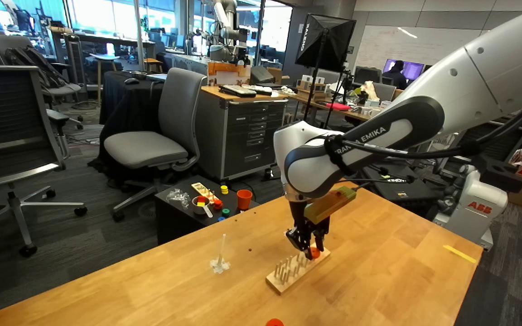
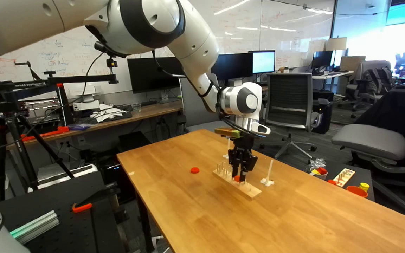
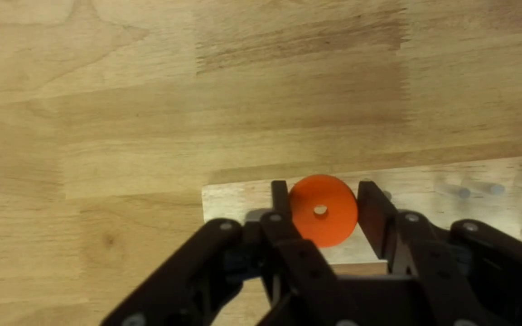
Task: Pick up the orange ring on the right and place it on the wooden stand
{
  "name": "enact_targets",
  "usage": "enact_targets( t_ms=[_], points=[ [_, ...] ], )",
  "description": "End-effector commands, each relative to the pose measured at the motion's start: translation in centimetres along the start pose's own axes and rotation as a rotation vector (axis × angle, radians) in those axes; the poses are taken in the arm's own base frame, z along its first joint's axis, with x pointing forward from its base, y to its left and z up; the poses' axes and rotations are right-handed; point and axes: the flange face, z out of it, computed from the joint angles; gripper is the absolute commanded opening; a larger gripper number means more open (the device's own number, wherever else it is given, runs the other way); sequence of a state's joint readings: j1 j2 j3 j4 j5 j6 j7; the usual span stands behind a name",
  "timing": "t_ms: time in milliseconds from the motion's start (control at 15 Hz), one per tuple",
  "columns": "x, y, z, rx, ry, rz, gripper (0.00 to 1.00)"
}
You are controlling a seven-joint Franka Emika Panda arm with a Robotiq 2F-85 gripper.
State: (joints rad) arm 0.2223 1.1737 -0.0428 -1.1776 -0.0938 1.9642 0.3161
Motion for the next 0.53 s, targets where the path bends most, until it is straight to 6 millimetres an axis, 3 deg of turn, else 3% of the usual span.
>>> enact_targets(
  t_ms=[0,467],
  points=[
    [0.21,0.64,-0.86,0.009,0.011,0.030,0.17],
    [0.18,0.81,-0.18,0.016,-0.003,0.038,0.17]
  ],
)
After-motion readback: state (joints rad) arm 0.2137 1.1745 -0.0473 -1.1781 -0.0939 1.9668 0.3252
